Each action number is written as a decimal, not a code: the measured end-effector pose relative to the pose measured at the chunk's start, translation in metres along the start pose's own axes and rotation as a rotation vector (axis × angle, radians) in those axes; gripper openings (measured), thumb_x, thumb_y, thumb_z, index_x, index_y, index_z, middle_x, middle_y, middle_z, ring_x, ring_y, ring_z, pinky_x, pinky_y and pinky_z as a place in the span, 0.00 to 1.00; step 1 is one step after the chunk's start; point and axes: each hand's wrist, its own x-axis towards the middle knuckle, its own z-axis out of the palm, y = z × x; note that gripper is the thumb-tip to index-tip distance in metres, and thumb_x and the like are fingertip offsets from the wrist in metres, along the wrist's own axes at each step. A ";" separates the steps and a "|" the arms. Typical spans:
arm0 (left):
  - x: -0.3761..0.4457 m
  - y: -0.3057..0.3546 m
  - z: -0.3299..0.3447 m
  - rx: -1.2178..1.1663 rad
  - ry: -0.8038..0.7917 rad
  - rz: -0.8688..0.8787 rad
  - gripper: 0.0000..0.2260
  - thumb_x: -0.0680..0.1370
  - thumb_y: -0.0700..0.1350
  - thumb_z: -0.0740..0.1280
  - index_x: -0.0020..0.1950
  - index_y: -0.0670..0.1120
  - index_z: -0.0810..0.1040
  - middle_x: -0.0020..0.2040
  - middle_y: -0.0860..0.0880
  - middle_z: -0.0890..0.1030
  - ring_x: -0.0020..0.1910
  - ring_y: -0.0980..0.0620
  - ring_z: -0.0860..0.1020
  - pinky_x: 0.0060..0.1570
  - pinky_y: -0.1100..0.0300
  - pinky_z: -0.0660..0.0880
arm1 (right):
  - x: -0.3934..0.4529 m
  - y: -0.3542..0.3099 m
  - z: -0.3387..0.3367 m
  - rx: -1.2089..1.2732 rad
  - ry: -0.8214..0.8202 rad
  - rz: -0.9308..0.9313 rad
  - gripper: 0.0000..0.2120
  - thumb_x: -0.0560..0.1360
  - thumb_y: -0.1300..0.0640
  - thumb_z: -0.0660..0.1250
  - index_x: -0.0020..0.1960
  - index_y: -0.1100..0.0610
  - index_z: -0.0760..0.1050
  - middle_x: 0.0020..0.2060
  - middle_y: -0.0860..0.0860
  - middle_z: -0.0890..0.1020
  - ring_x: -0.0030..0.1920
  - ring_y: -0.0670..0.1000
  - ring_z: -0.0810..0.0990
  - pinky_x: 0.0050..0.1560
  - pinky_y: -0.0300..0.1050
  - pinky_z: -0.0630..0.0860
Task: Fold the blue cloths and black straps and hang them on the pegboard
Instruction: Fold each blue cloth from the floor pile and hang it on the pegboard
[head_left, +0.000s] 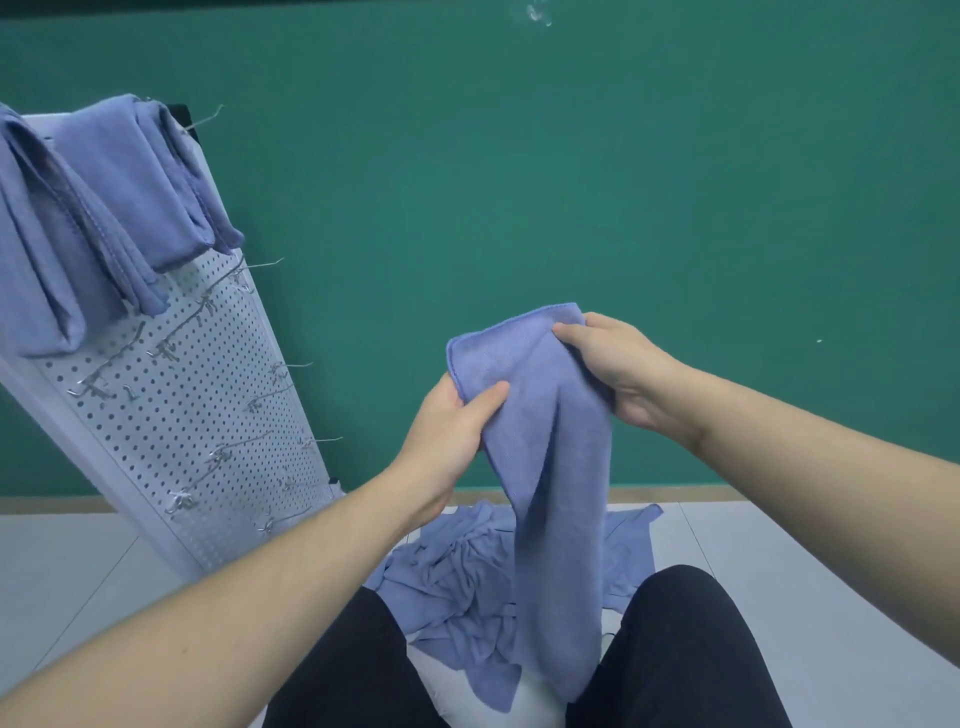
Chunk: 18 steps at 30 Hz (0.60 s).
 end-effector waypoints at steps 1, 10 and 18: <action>0.001 0.003 0.002 -0.014 0.003 0.009 0.12 0.83 0.40 0.62 0.62 0.53 0.78 0.57 0.53 0.85 0.57 0.52 0.83 0.50 0.55 0.77 | 0.001 0.002 -0.003 -0.056 0.010 0.003 0.09 0.81 0.56 0.63 0.57 0.58 0.78 0.51 0.54 0.85 0.45 0.52 0.83 0.48 0.46 0.80; 0.012 0.025 0.016 -0.237 -0.040 -0.068 0.11 0.84 0.38 0.59 0.64 0.46 0.75 0.53 0.50 0.86 0.51 0.52 0.85 0.46 0.57 0.81 | -0.011 0.002 -0.013 0.158 -0.201 0.171 0.27 0.78 0.35 0.62 0.58 0.57 0.82 0.53 0.54 0.86 0.50 0.53 0.86 0.52 0.47 0.78; 0.023 0.032 -0.002 -0.335 0.070 -0.179 0.08 0.84 0.39 0.59 0.56 0.49 0.75 0.46 0.47 0.86 0.43 0.50 0.85 0.47 0.54 0.79 | -0.013 0.034 -0.019 0.144 -0.307 0.087 0.06 0.81 0.53 0.62 0.55 0.53 0.76 0.42 0.50 0.79 0.43 0.50 0.77 0.45 0.41 0.77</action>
